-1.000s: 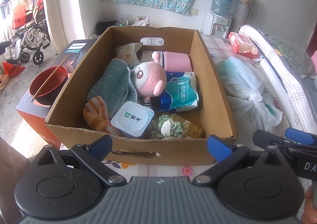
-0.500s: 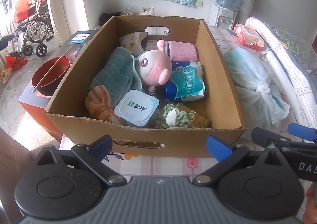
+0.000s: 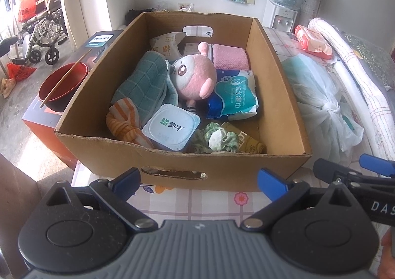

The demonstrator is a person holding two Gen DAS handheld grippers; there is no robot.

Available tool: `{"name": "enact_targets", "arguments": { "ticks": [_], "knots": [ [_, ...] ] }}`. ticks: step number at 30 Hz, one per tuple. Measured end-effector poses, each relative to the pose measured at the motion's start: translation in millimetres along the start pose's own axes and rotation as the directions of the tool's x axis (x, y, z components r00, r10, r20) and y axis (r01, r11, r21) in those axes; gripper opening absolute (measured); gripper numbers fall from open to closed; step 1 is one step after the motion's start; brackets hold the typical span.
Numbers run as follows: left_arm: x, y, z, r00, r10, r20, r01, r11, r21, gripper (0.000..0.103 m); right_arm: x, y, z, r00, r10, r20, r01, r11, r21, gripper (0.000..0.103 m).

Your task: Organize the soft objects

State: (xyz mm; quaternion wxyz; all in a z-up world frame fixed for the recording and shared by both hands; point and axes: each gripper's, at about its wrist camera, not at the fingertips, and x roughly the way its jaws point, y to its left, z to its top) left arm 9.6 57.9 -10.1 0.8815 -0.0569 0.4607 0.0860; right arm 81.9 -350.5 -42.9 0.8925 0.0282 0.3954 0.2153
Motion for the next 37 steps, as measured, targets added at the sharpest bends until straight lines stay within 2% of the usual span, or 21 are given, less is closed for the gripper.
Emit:
{"name": "enact_targets", "arguments": {
  "ticks": [37],
  "knots": [
    [3.4, 1.2, -2.1, 1.000, -0.004, -0.012, 0.004, 1.000, -0.006, 0.101, 2.5, 0.0, -2.5, 1.000, -0.004, -0.010, 0.004, 1.000, 0.003, 0.102]
  ]
}}
